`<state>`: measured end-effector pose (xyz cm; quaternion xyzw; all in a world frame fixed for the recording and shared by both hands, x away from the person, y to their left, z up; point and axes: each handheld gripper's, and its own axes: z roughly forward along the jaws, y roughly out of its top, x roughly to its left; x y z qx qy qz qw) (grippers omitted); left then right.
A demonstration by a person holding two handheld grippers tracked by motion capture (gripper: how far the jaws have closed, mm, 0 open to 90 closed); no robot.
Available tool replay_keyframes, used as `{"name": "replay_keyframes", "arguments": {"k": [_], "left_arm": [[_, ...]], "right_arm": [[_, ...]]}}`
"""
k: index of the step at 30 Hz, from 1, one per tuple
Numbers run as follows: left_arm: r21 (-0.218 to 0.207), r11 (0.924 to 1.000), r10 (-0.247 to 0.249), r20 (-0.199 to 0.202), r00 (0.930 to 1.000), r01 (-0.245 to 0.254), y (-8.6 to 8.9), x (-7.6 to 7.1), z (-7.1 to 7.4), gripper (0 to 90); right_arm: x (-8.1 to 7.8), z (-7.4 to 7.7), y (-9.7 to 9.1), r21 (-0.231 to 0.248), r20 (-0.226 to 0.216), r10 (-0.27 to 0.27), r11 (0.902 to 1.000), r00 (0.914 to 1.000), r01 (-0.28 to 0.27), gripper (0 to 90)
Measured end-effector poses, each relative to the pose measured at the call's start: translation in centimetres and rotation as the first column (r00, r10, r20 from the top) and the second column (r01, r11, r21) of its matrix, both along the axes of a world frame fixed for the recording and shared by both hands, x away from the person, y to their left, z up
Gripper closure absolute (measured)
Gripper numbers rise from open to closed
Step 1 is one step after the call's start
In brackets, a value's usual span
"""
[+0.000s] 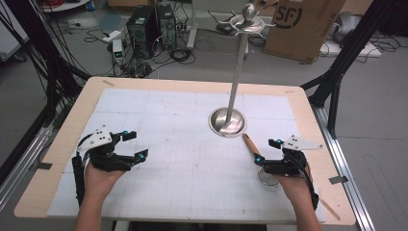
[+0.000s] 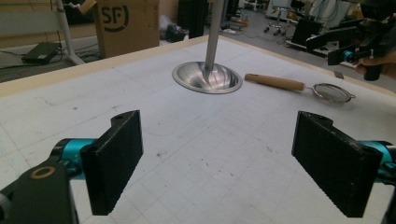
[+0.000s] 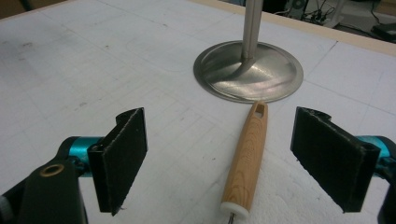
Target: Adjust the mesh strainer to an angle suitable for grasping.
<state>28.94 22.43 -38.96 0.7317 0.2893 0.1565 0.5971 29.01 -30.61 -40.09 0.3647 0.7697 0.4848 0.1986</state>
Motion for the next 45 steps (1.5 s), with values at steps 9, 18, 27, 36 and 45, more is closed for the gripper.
{"name": "replay_keyframes", "arguments": {"k": [9,18,27,36,45], "left_arm": [[-0.013,0.9999,-0.009,-0.001,1.0000,0.009,-0.2,0.1,-0.2,17.3],[-0.009,0.9998,-0.016,0.003,0.9999,0.016,-0.4,0.0,-0.2,17.6],[0.007,0.9993,-0.036,-0.011,0.9993,0.036,-1.3,0.2,-0.7,17.9],[-0.012,0.9992,-0.039,-0.002,0.9992,0.039,-1.3,0.3,-0.6,18.2],[-0.009,0.9992,-0.039,-0.006,0.9992,0.039,-1.3,0.3,-0.6,18.4]], "right_arm": [[-0.1,-0.2,0.3,0.007,-0.003,0.026,0.9996,0.9997,-0.026,17.7],[-0.3,-0.1,0.1,0.018,-0.002,0.032,0.9993,0.9995,-0.032,18.2],[-0.1,-0.1,-0.3,-0.028,-0.028,-0.021,0.9994,0.9994,0.020,19.7],[1.1,-1.2,0.3,-0.105,-0.095,-0.066,0.9929,0.9933,0.056,23.9],[2.4,-0.9,0.8,-0.202,-0.169,-0.067,0.9788,0.9833,0.032,34.0]]}}
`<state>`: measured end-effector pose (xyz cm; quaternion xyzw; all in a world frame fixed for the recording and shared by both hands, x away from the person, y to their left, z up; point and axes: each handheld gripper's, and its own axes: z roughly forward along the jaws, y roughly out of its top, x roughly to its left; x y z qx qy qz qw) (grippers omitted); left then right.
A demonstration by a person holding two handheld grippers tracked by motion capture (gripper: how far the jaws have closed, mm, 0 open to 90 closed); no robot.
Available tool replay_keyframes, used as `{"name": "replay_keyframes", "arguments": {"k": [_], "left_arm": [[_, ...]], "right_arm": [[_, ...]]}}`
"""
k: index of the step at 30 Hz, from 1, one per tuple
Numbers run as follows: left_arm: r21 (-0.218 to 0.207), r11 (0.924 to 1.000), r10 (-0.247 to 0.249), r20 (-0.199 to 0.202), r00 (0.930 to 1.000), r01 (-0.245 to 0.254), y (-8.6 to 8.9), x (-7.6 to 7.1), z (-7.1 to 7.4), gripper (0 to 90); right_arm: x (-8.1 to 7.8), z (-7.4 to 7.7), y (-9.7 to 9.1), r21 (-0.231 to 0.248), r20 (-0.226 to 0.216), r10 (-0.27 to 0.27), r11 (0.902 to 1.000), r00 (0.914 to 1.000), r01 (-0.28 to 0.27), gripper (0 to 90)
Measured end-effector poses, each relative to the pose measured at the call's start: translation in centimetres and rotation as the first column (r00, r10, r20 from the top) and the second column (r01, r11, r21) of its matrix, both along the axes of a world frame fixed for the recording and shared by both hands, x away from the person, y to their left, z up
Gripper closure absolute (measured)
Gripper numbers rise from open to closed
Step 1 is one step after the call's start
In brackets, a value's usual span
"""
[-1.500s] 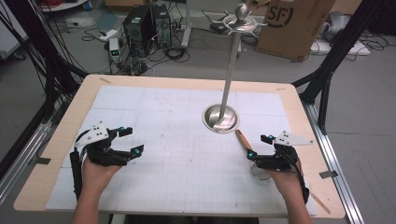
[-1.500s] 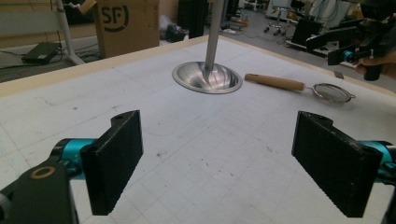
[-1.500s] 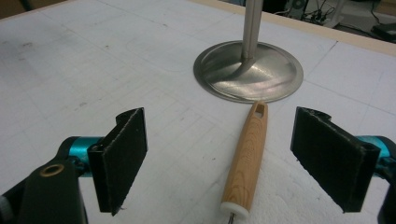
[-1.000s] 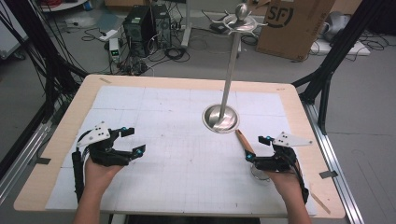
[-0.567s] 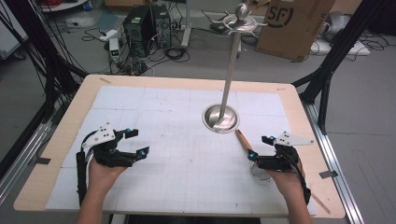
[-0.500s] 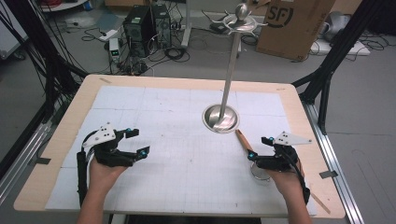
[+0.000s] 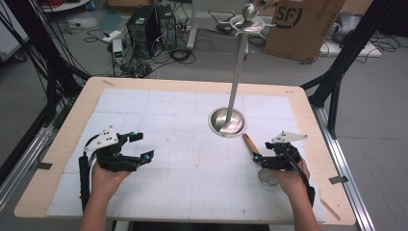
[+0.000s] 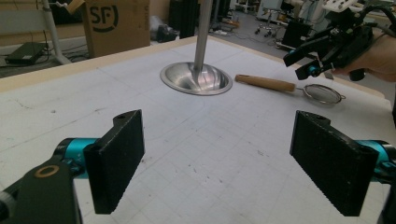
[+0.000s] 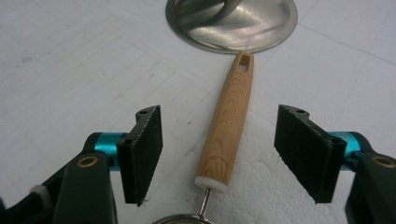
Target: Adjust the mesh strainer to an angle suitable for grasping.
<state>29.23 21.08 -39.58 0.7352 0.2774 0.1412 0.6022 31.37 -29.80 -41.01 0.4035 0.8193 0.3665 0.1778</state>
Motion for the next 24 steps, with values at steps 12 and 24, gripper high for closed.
{"name": "replay_keyframes", "arguments": {"k": [12,24], "left_arm": [[0.002,1.0000,-0.003,-0.009,1.0000,0.003,-0.1,0.1,-0.1,18.6],[0.014,0.9998,-0.010,-0.015,0.9998,0.010,-0.3,0.1,-0.2,19.2]], "right_arm": [[1.4,-1.3,0.5,-0.117,-0.187,-0.050,0.9927,0.9810,0.029,54.9],[1.2,-1.1,1.0,-0.140,-0.230,-0.003,0.9896,0.9732,-0.030,66.9]]}}
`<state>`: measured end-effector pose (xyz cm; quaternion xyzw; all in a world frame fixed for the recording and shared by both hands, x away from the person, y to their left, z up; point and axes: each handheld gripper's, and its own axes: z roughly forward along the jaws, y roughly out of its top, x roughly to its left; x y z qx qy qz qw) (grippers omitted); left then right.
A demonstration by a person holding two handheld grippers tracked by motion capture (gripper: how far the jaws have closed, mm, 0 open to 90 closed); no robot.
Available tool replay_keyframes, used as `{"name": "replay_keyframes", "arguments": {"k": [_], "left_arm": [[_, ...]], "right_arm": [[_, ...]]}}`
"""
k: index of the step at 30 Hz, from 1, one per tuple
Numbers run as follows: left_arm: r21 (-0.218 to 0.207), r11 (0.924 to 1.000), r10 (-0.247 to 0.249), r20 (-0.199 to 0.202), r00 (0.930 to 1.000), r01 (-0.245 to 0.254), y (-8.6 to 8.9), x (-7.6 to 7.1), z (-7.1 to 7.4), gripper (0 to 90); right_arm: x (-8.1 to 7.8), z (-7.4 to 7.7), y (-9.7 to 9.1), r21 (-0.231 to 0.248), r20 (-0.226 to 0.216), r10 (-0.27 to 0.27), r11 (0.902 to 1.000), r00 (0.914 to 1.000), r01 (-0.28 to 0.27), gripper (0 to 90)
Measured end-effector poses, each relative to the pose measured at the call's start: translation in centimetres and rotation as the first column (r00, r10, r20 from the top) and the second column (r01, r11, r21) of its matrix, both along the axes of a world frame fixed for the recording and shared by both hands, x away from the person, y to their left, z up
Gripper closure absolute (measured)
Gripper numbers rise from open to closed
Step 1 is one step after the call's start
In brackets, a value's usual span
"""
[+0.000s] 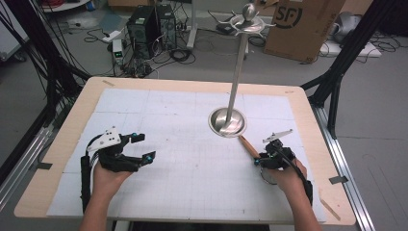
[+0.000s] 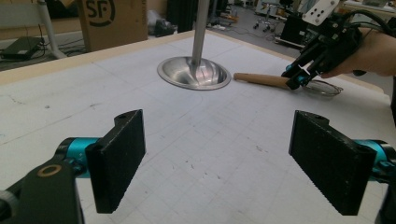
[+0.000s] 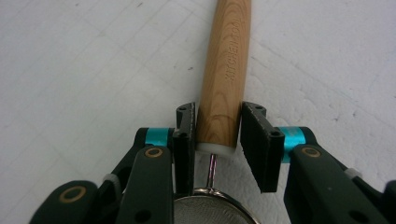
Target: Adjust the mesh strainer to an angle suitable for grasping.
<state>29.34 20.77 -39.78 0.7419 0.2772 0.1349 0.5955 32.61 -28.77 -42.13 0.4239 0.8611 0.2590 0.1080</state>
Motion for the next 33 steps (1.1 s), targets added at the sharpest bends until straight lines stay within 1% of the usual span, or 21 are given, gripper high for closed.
{"name": "replay_keyframes", "arguments": {"k": [1,2,4,5,7,8,11,12,13,14,15,16,17,19,24,26,27,29,30,31,33], "left_arm": [[0.000,1.0000,0.000,-0.001,1.0000,0.000,0.0,0.0,0.0,19.2],[0.002,1.0000,0.000,0.000,1.0000,0.000,0.0,0.0,0.0,19.2],[0.002,1.0000,0.000,-0.001,1.0000,0.000,0.0,0.0,0.0,19.3],[0.001,1.0000,0.002,-0.002,1.0000,-0.002,0.0,0.0,0.0,19.3],[0.001,1.0000,0.001,-0.002,1.0000,-0.001,0.0,0.0,0.0,19.3],[0.002,1.0000,0.001,-0.003,1.0000,-0.001,0.0,0.0,0.0,19.3],[0.004,1.0000,0.002,-0.004,1.0000,-0.002,0.0,0.0,0.0,19.3],[0.003,1.0000,0.001,-0.003,1.0000,-0.001,0.0,0.0,-0.1,19.3],[0.003,1.0000,0.002,-0.003,1.0000,-0.002,0.0,0.0,0.0,19.3],[0.003,1.0000,0.001,-0.003,1.0000,-0.001,0.0,0.0,0.0,19.3],[0.002,1.0000,0.004,-0.003,1.0000,-0.004,0.0,0.0,0.0,19.3],[0.004,1.0000,0.005,-0.002,1.0000,-0.005,0.1,0.0,0.0,19.3],[0.002,1.0000,0.005,-0.002,1.0000,-0.005,0.1,0.0,0.0,19.3],[0.003,1.0000,0.007,-0.003,1.0000,-0.007,0.1,0.0,0.0,19.4],[0.005,1.0000,0.003,-0.004,1.0000,-0.003,0.0,0.0,0.0,19.4],[0.007,1.0000,0.003,-0.004,1.0000,-0.003,0.0,0.0,0.0,19.5],[0.008,1.0000,0.004,-0.005,1.0000,-0.004,-0.1,0.0,-0.1,19.5],[0.009,1.0000,0.001,-0.007,1.0000,-0.001,-0.1,0.1,-0.1,19.5],[0.012,0.9999,0.001,-0.006,1.0000,-0.001,-0.2,0.1,-0.1,19.5],[0.010,0.9999,0.002,-0.008,1.0000,-0.002,-0.2,0.1,-0.1,19.5],[0.013,0.9999,0.000,-0.008,1.0000,0.000,-0.3,0.1,-0.1,19.5]], "right_arm": [[0.0,0.0,0.0,0.001,0.002,0.010,0.9999,0.9999,-0.010,67.2],[-0.1,0.0,0.1,0.003,-0.007,0.012,0.9999,0.9999,-0.012,67.4],[-0.3,0.1,0.4,0.000,-0.018,0.035,0.9994,0.9992,-0.035,67.5],[-0.3,0.1,0.4,0.000,-0.018,0.035,0.9994,0.9992,-0.035,67.5],[-0.4,0.2,0.7,-0.013,-0.029,0.059,0.9981,0.9978,-0.060,67.1],[-0.5,0.3,0.8,-0.014,-0.048,0.057,0.9982,0.9972,-0.058,66.9],[-0.4,0.4,1.0,-0.018,-0.060,0.068,0.9974,0.9959,-0.069,66.7],[-0.2,0.5,1.3,-0.033,-0.075,0.090,0.9951,0.9931,-0.093,66.5],[-0.2,0.5,1.3,-0.033,-0.075,0.090,0.9951,0.9931,-0.093,66.5],[-0.2,0.4,1.7,-0.044,-0.100,0.101,0.9934,0.9898,-0.106,65.7],[-0.2,0.4,1.7,-0.044,-0.100,0.101,0.9934,0.9898,-0.106,65.7],[-0.2,0.3,1.9,-0.049,-0.109,0.114,0.9915,0.9874,-0.120,64.2],[-0.2,0.4,2.3,-0.076,-0.114,0.121,0.9886,0.9861,-0.130,63.9],[-0.1,0.4,2.5,-0.093,-0.112,0.130,0.9857,0.9852,-0.141,63.8],[0.1,0.6,3.0,-0.127,-0.131,0.155,0.9770,0.9792,-0.171,63.8],[0.2,0.6,3.1,-0.147,-0.127,0.176,0.9700,0.9762,-0.194,64.0],[0.2,0.6,3.1,-0.147,-0.127,0.176,0.9700,0.9762,-0.194,64.0],[0.2,0.6,3.3,-0.157,-0.130,0.182,0.9669,0.9747,-0.201,65.0],[0.1,0.6,3.4,-0.161,-0.131,0.193,0.9637,0.9724,-0.213,67.3],[0.1,0.6,3.5,-0.168,-0.124,0.193,0.9627,0.9733,-0.212,67.6],[0.1,0.7,3.5,-0.171,-0.127,0.189,0.9628,0.9737,-0.209,67.8]]}}
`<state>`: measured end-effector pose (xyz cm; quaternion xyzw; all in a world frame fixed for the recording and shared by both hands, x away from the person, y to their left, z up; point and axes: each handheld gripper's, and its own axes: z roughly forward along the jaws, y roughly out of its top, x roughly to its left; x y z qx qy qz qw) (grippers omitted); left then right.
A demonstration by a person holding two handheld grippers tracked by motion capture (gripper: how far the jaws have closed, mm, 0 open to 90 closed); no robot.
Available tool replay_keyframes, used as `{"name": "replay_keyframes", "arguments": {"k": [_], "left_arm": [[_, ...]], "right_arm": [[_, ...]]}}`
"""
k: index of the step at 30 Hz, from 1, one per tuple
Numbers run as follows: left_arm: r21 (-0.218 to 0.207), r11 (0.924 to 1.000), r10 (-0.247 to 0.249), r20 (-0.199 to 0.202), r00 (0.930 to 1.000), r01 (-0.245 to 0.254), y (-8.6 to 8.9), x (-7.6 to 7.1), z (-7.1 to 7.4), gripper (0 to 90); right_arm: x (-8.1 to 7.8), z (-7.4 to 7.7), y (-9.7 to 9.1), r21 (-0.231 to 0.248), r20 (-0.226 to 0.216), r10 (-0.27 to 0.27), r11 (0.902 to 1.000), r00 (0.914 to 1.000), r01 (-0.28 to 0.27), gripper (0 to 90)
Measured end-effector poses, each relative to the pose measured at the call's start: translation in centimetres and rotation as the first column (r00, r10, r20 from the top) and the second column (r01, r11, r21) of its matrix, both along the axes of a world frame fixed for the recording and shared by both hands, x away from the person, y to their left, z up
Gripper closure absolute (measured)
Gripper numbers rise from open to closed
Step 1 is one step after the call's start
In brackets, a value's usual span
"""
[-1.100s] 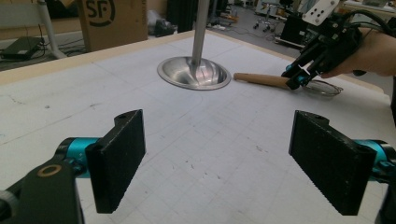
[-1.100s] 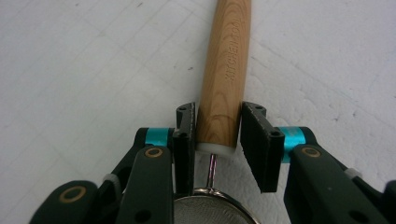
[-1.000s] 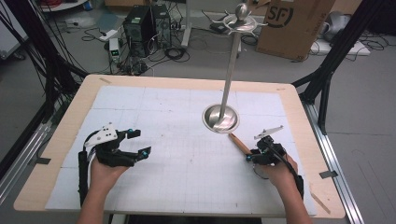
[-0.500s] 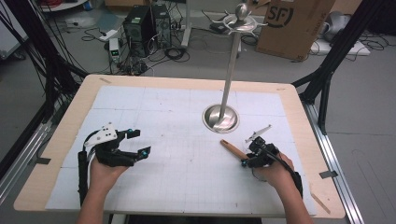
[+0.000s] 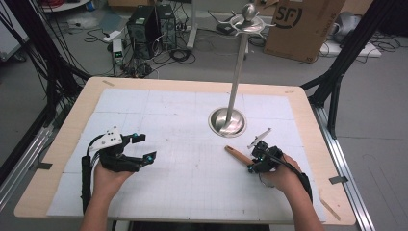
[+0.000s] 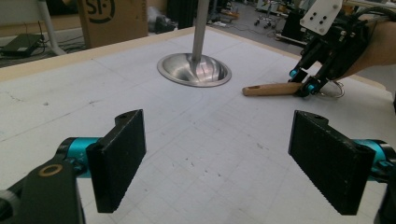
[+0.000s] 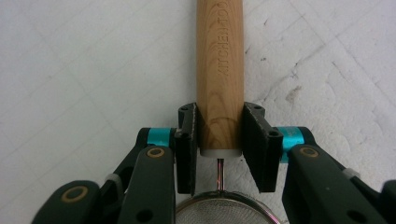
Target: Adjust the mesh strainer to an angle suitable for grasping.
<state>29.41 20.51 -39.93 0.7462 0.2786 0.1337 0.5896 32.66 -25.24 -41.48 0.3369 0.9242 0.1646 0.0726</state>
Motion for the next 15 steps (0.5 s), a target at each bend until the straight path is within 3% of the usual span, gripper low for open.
{"name": "replay_keyframes", "arguments": {"k": [7,11,12,15], "left_arm": [[-0.001,1.0000,-0.001,0.001,1.0000,0.001,0.0,0.0,0.0,19.6],[-0.002,1.0000,0.005,0.001,1.0000,-0.005,0.2,0.0,0.0,19.6],[0.000,1.0000,0.005,0.003,1.0000,-0.005,0.2,0.0,0.0,19.6],[-0.001,1.0000,0.005,0.003,1.0000,-0.005,0.3,0.0,0.1,19.6]], "right_arm": [[-0.2,-0.1,-0.3,0.030,0.012,-0.006,0.9995,0.9999,0.006,68.6],[-0.5,-0.2,-0.8,0.069,0.040,-0.009,0.9976,0.9992,0.007,68.7],[-0.6,-0.1,-1.0,0.081,0.080,-0.015,0.9967,0.9967,0.009,68.7],[-0.8,0.4,-1.2,0.118,0.104,-0.019,0.9930,0.9944,0.007,68.7]]}}
